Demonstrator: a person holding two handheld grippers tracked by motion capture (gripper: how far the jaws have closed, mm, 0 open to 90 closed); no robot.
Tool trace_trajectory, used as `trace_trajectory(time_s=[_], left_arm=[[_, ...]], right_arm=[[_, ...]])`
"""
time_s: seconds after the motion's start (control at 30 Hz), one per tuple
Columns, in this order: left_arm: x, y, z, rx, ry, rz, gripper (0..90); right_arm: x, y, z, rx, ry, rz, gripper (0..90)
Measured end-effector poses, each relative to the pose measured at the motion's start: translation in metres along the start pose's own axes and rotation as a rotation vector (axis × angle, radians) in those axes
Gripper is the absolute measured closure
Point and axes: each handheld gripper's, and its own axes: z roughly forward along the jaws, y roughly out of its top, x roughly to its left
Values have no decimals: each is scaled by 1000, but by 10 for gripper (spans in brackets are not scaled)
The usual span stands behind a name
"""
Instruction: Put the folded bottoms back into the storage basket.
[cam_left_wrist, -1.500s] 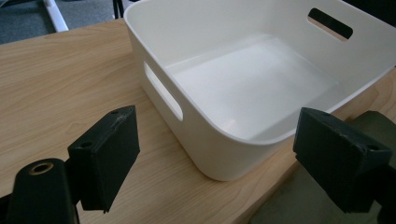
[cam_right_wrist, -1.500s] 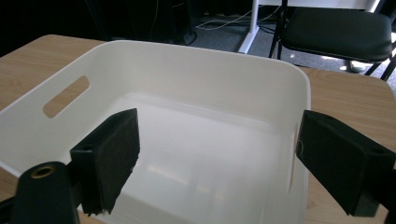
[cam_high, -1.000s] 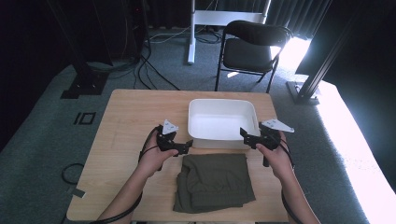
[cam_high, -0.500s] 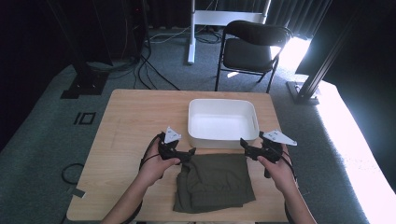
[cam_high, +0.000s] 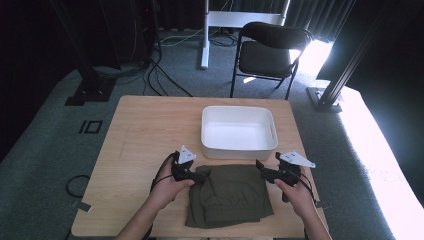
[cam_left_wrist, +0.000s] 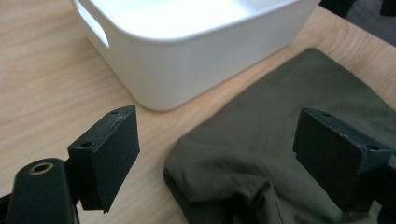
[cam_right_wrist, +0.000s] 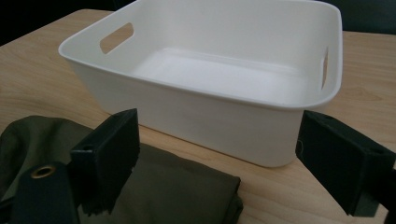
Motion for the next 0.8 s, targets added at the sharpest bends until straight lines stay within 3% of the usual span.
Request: trace_trajectory(time_s=[0.33, 0.8], left_arm=[[-5, -21, 3, 30, -8, -28, 158], [-10, -50, 15, 123, -19, -78, 158]], right_arm=[[0, -19, 7, 43, -4, 4, 136], [4, -47, 28, 144, 5, 5, 136]])
